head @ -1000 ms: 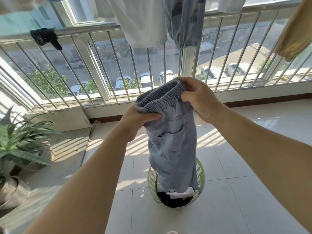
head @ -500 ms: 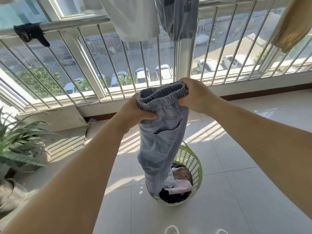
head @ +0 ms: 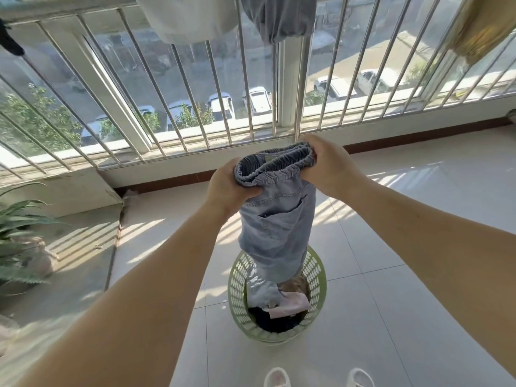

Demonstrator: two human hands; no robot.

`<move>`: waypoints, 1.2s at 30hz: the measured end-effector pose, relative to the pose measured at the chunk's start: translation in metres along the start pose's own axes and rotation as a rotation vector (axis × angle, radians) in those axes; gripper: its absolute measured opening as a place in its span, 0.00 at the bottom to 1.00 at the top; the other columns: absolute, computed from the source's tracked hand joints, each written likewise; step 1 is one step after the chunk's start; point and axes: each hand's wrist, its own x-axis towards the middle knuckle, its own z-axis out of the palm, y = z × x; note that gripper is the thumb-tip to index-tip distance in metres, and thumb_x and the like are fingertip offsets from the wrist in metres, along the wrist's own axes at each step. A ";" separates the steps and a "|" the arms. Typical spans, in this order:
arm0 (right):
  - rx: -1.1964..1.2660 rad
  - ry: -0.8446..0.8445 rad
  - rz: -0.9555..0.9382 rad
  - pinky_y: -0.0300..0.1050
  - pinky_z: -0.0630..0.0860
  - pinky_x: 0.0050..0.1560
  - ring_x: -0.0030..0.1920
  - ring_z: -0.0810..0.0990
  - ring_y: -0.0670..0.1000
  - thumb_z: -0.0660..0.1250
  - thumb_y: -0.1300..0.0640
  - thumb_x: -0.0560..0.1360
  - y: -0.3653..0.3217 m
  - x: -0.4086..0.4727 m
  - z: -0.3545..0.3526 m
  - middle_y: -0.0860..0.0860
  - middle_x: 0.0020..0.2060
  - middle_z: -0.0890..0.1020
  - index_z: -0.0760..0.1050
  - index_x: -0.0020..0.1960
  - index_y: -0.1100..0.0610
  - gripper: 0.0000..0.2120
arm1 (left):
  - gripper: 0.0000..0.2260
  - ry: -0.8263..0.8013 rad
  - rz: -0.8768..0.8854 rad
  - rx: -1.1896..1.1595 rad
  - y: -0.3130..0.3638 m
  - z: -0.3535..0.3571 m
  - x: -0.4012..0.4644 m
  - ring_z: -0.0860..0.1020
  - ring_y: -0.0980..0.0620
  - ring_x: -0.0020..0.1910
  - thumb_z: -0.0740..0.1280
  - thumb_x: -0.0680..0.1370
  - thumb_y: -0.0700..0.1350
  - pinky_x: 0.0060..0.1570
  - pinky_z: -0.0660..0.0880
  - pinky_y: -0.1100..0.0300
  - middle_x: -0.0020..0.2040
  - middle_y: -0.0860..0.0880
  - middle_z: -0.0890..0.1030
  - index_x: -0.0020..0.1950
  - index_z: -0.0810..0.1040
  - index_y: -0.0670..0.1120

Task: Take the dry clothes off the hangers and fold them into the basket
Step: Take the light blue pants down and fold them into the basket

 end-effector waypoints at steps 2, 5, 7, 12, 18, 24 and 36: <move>0.006 0.021 -0.002 0.42 0.64 0.40 0.43 0.71 0.54 0.64 0.68 0.71 0.007 0.004 0.000 0.53 0.42 0.75 0.73 0.55 0.62 0.13 | 0.25 0.018 0.008 0.014 -0.003 0.007 0.006 0.79 0.42 0.52 0.78 0.59 0.34 0.55 0.76 0.42 0.49 0.44 0.82 0.53 0.78 0.47; 0.016 0.041 0.012 0.41 0.66 0.43 0.45 0.72 0.53 0.65 0.68 0.71 0.015 0.004 0.001 0.53 0.44 0.76 0.73 0.58 0.61 0.16 | 0.24 0.013 0.042 0.047 -0.004 0.015 0.009 0.79 0.41 0.52 0.78 0.60 0.35 0.55 0.76 0.42 0.49 0.43 0.82 0.52 0.77 0.48; 0.017 0.046 0.021 0.40 0.64 0.39 0.44 0.71 0.52 0.65 0.68 0.70 0.020 0.000 0.003 0.53 0.44 0.76 0.73 0.56 0.61 0.15 | 0.23 0.001 0.060 0.056 -0.007 0.018 0.006 0.79 0.42 0.51 0.77 0.61 0.33 0.55 0.76 0.43 0.48 0.45 0.81 0.52 0.77 0.46; 0.031 0.011 0.040 0.40 0.66 0.42 0.44 0.73 0.53 0.67 0.67 0.70 0.034 -0.029 0.019 0.52 0.43 0.77 0.75 0.56 0.61 0.15 | 0.26 -0.129 0.063 0.111 -0.029 0.027 -0.016 0.79 0.45 0.51 0.78 0.57 0.43 0.53 0.76 0.43 0.49 0.47 0.81 0.52 0.75 0.46; 0.027 -0.135 0.114 0.38 0.67 0.38 0.43 0.73 0.52 0.68 0.68 0.69 0.058 -0.076 0.057 0.54 0.43 0.78 0.74 0.55 0.62 0.15 | 0.29 -0.260 -0.048 0.181 -0.082 0.036 -0.051 0.79 0.44 0.53 0.76 0.57 0.44 0.55 0.75 0.46 0.52 0.46 0.81 0.58 0.76 0.45; 0.058 -0.295 0.229 0.41 0.67 0.37 0.42 0.72 0.53 0.66 0.69 0.67 0.081 -0.100 0.087 0.52 0.40 0.76 0.75 0.51 0.61 0.13 | 0.25 -0.425 -0.179 0.136 -0.121 0.043 -0.071 0.77 0.50 0.50 0.75 0.64 0.32 0.46 0.73 0.62 0.51 0.47 0.80 0.60 0.75 0.44; 0.070 -0.406 0.305 0.40 0.65 0.42 0.45 0.72 0.52 0.66 0.69 0.68 0.147 -0.063 0.141 0.52 0.43 0.76 0.74 0.54 0.60 0.15 | 0.26 -0.425 -0.280 0.166 -0.179 0.077 -0.027 0.75 0.49 0.51 0.74 0.64 0.31 0.50 0.70 0.60 0.51 0.48 0.78 0.58 0.75 0.49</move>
